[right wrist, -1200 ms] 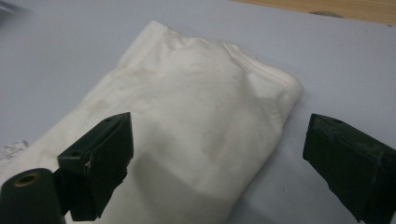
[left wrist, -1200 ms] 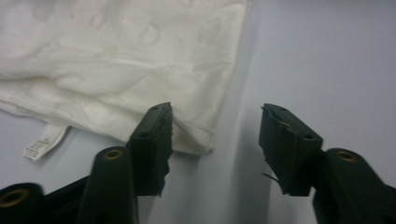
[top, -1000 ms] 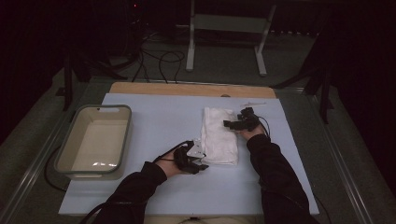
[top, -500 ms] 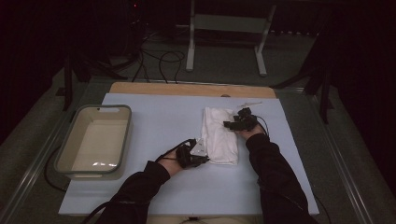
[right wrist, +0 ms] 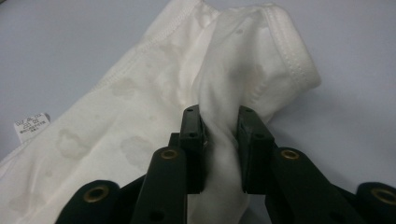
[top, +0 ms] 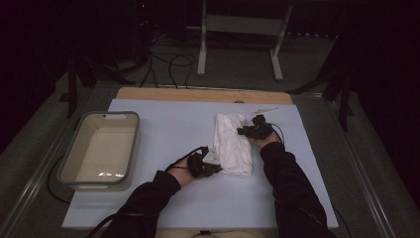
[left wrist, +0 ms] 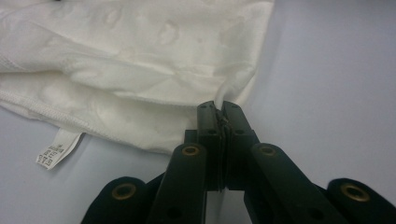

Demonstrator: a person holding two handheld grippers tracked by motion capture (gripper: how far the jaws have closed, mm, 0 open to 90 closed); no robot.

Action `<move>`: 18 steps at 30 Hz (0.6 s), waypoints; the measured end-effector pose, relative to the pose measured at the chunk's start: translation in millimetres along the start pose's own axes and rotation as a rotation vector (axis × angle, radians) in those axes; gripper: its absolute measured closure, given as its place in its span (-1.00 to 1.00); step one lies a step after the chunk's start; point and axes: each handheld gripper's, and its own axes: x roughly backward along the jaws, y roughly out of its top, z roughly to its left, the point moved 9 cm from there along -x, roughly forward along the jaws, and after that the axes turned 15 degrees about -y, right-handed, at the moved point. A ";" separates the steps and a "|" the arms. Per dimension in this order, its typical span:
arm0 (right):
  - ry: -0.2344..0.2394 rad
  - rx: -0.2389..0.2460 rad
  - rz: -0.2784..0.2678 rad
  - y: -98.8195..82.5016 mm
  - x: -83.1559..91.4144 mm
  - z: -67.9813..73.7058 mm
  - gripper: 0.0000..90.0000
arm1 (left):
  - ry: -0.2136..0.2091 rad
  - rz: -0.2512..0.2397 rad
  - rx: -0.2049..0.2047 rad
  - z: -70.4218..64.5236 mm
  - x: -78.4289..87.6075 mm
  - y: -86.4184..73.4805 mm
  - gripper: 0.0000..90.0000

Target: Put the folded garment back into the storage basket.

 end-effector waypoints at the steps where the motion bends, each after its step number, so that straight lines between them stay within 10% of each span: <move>1: -0.002 0.007 -0.006 1.2 1.3 1.0 0.68 | -0.005 -0.004 0.006 -0.3 0.5 0.6 0.97; 18: 0.050 0.064 -0.073 23.9 35.0 17.5 0.70 | 0.005 -0.045 -0.011 -6.9 22.7 20.1 0.97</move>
